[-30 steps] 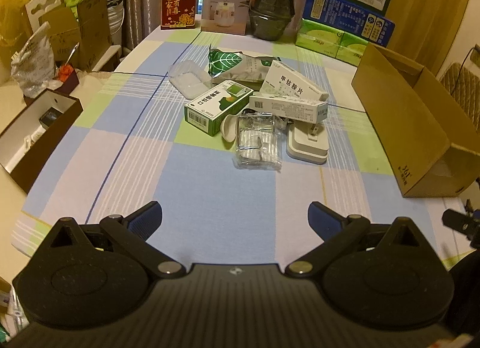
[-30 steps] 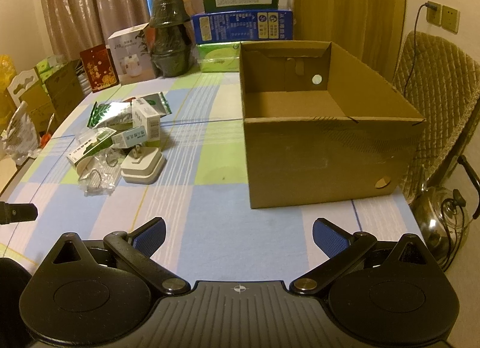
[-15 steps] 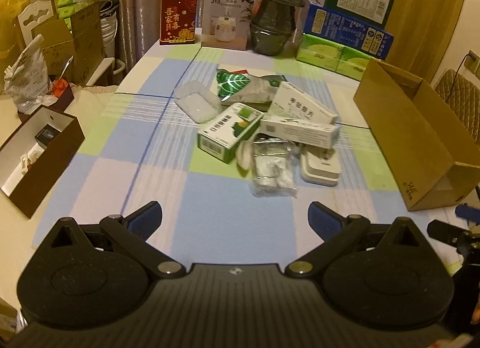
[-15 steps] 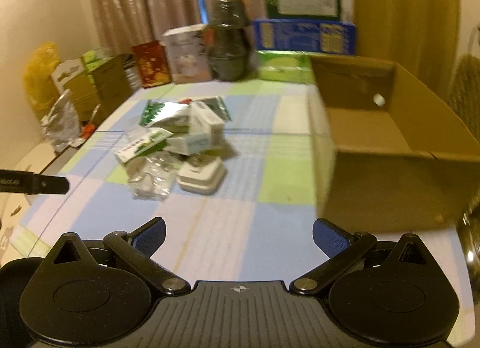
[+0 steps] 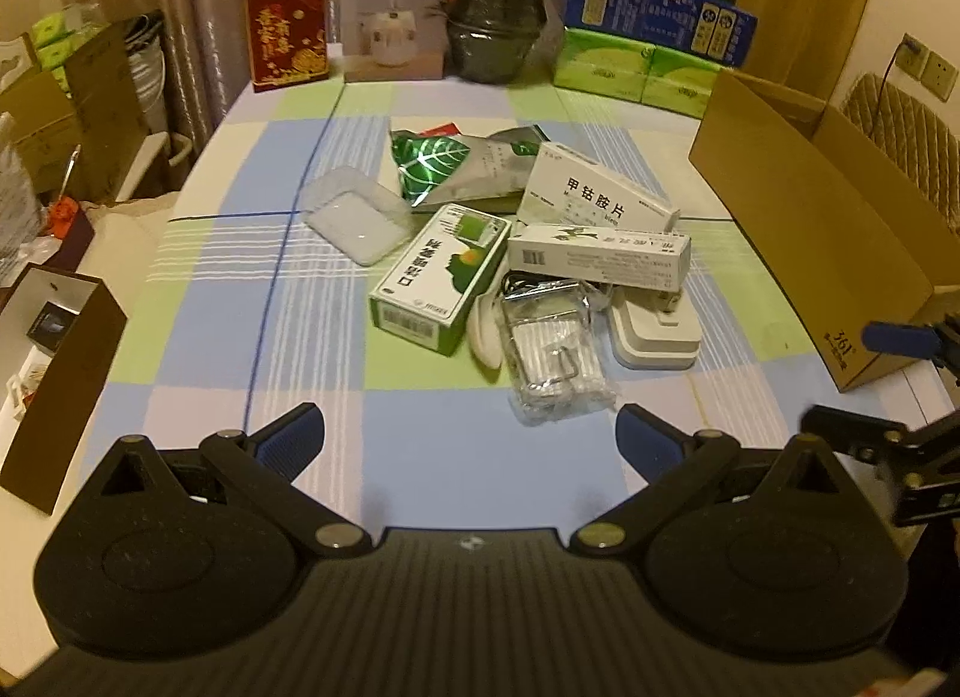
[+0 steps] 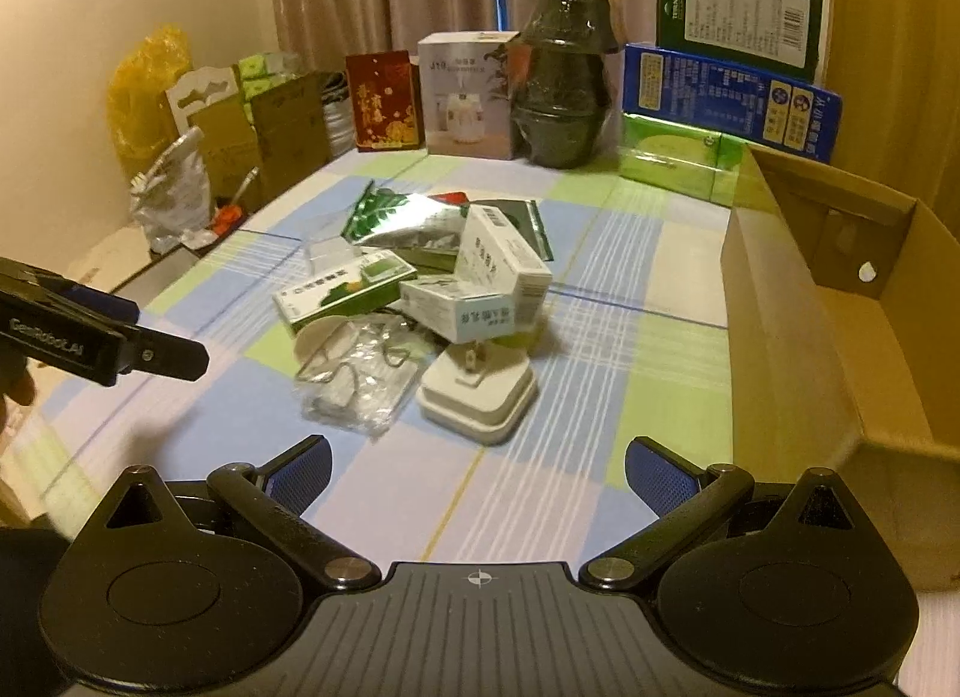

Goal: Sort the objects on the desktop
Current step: 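Grasp the white plug adapter with the right tool while the left tool grasps the clear bag of hooks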

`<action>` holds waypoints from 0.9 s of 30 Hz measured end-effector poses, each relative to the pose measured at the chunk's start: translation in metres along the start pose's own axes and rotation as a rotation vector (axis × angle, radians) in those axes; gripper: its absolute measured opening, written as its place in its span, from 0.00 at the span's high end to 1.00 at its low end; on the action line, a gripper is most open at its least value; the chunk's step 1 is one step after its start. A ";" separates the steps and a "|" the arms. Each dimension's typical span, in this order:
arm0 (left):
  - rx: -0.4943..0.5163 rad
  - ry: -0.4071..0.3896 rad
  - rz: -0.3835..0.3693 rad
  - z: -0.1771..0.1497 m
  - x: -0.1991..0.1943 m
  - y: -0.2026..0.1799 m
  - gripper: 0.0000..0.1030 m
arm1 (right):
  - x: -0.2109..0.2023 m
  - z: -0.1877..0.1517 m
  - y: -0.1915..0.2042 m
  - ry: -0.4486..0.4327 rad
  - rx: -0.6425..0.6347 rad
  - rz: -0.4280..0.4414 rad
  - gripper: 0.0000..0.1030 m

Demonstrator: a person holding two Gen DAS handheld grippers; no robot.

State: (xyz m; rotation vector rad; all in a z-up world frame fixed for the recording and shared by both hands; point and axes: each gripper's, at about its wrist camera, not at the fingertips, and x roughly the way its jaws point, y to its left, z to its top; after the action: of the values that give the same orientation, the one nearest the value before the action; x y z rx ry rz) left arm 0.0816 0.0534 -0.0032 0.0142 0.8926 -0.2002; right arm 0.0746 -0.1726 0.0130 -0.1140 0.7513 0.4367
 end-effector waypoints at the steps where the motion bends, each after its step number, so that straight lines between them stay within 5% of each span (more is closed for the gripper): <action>1: -0.003 0.003 0.000 0.003 0.003 -0.001 0.01 | 0.005 0.001 -0.001 0.003 0.001 -0.004 0.02; 7: -0.021 0.028 0.009 0.017 0.031 -0.013 0.05 | 0.038 0.008 -0.004 0.030 0.014 0.002 0.02; 15: -0.025 0.067 -0.033 0.018 0.066 -0.026 0.32 | 0.067 0.007 -0.017 0.088 0.042 -0.018 0.14; 27: -0.118 0.047 -0.109 0.001 0.097 -0.020 0.70 | 0.076 0.003 -0.022 0.089 0.060 -0.016 0.14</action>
State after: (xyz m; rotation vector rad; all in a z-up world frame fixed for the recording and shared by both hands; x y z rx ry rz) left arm 0.1384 0.0178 -0.0760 -0.1405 0.9517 -0.2491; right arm 0.1353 -0.1659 -0.0381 -0.0831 0.8500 0.3957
